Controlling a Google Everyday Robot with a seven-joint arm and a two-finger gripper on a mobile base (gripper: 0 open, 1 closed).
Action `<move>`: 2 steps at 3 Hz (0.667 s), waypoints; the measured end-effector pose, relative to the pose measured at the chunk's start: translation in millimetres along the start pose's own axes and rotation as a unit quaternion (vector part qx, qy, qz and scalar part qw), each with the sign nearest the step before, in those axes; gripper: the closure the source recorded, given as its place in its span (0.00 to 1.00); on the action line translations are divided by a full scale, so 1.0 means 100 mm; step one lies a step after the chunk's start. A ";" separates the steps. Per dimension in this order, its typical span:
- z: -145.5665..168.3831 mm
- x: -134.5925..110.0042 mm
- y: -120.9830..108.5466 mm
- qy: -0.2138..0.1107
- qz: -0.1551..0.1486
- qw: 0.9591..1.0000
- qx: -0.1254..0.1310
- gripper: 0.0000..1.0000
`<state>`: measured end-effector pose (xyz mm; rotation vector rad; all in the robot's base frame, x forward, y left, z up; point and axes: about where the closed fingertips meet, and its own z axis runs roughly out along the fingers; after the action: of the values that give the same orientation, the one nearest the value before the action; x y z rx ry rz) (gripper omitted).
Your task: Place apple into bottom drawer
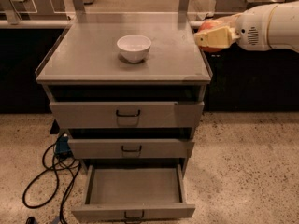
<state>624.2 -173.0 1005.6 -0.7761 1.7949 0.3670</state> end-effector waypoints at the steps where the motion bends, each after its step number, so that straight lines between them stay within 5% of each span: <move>1: 0.00 0.00 0.00 0.000 0.000 1.000 0.000 1.00; 2: 0.04 0.02 0.04 -0.003 -0.003 1.000 -0.014 1.00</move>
Offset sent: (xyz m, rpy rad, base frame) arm 0.0010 0.0039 -0.0114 0.0151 0.0050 0.0546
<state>624.2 -168.6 1001.8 -0.7976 1.7844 0.3908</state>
